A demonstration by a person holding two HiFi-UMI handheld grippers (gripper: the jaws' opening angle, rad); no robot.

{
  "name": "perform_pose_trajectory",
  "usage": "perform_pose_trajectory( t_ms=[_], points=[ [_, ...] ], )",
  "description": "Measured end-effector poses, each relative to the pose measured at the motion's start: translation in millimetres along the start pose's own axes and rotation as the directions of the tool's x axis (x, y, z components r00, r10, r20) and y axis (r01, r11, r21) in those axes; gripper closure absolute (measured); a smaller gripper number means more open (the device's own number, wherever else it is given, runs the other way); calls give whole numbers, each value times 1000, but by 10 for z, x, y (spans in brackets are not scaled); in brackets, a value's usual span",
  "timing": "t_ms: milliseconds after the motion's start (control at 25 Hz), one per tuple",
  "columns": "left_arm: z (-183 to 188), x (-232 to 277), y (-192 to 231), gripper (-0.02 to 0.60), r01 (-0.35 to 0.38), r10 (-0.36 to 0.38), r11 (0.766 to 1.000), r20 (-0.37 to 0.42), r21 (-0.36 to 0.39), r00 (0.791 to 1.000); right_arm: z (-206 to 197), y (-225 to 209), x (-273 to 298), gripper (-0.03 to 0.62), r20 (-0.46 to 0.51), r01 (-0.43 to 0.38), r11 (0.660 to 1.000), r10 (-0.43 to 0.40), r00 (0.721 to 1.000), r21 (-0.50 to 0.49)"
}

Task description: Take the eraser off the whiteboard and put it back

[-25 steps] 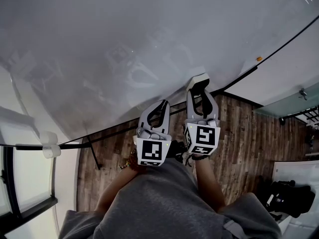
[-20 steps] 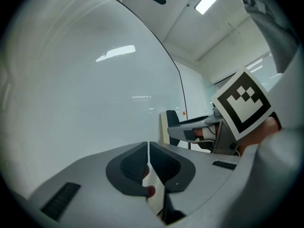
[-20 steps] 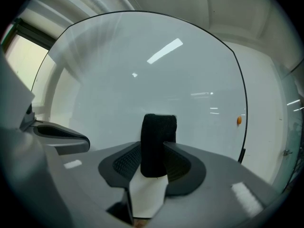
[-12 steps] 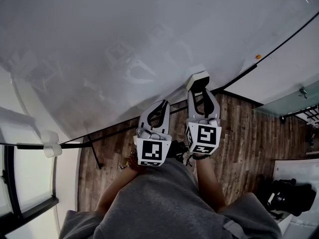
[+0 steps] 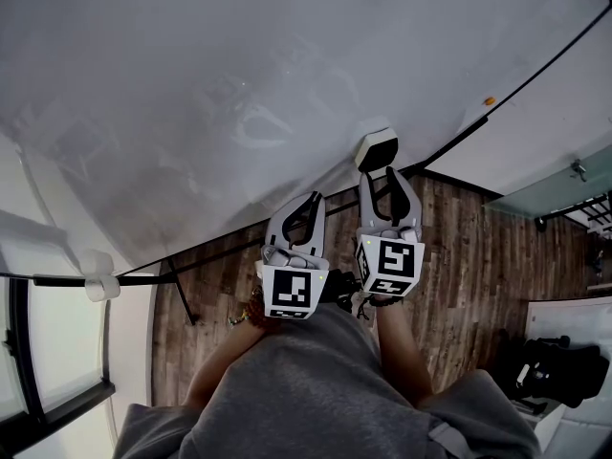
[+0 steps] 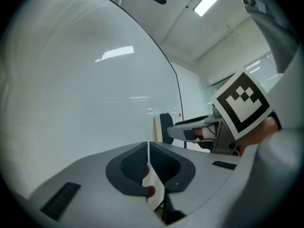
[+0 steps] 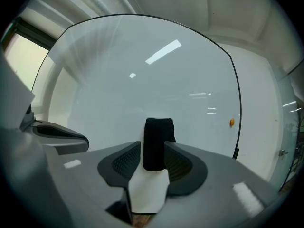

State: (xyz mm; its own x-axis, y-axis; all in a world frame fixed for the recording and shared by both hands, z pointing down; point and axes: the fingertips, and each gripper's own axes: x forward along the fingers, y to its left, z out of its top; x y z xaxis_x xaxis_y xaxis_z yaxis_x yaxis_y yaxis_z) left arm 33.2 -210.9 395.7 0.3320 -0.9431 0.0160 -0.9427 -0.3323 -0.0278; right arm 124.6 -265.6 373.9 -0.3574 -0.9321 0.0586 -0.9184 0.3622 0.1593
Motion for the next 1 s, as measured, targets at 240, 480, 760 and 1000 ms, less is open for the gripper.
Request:
perform_pose_trajectory(
  t_ms=[240, 480, 760, 1000],
  points=[
    [-4, -129, -14, 574, 13, -13, 1000, 0, -2, 1000, -2, 81, -111, 430, -7, 7, 1000, -7, 1000, 0],
    [7, -260, -27, 574, 24, -24, 1000, 1, -9, 1000, 15, 151, -227, 430, -12, 17, 1000, -17, 1000, -1],
    [14, -398, -60, 574, 38, -38, 999, 0, -9, 999, 27, 217, -370, 430, -17, 29, 1000, -29, 999, -6],
    [38, -531, -75, 574, 49, -49, 999, 2, -5, 999, 48, 273, -502, 430, -17, 42, 999, -42, 999, -5]
  ],
)
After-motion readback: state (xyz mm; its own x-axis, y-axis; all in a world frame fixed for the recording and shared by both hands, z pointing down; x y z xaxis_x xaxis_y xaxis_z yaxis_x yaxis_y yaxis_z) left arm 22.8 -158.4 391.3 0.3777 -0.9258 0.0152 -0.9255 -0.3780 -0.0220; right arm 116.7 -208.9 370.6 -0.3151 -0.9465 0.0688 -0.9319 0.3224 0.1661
